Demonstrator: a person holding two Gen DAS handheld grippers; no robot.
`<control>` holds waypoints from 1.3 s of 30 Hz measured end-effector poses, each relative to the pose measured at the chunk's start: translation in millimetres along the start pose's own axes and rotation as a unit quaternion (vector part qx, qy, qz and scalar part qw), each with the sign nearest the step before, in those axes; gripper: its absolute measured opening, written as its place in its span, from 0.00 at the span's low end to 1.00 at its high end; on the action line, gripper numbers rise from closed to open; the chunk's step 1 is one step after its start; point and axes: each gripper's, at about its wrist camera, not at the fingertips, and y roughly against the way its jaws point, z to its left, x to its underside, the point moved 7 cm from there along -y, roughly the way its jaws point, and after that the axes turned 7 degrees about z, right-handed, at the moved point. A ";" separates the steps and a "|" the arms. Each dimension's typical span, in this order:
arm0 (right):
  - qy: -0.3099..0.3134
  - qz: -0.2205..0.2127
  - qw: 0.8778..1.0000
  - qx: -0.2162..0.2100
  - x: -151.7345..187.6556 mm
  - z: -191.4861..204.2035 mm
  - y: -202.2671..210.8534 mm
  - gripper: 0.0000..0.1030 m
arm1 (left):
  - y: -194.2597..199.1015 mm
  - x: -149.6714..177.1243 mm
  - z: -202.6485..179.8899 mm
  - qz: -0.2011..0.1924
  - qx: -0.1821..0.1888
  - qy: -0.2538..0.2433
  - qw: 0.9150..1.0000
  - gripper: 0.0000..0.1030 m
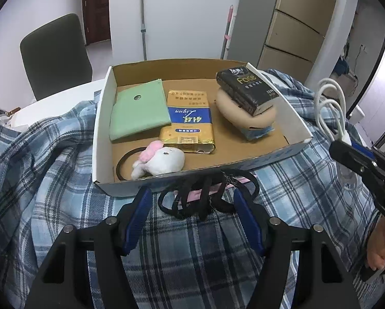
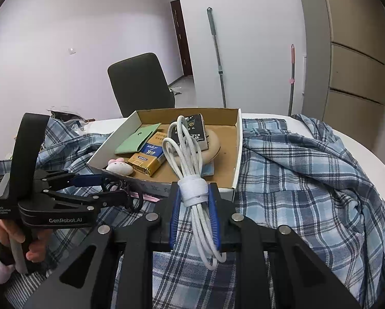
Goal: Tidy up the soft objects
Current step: 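Grasp the black cable with the left gripper while the right gripper holds the white cable, then carry both cables over the box and open both grippers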
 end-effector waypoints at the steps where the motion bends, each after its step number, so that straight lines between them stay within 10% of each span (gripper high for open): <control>1: 0.001 0.002 1.000 0.000 0.5 0.4 -1.0 0.20 | -0.6 0.8 0.0 -0.004 -0.003 -0.001 1.000 0.53; 11: 0.020 0.015 1.000 0.000 4.5 7.4 -8.0 0.20 | 5.7 5.8 -8.5 -0.038 0.019 -0.025 0.999 0.10; 18: 0.028 0.006 1.000 -0.001 4.4 9.4 -4.9 0.20 | 55.1 2.8 -17.6 -0.150 0.053 -0.045 0.986 0.10; 26: 0.043 -0.050 0.998 -0.013 0.3 18.0 17.7 0.20 | 116.5 2.1 -21.0 -0.301 0.036 -0.054 0.951 0.10; 39: 0.037 -0.111 0.993 -0.023 -13.0 19.7 44.8 0.20 | 154.9 3.1 -21.9 -0.354 0.029 -0.052 0.933 0.10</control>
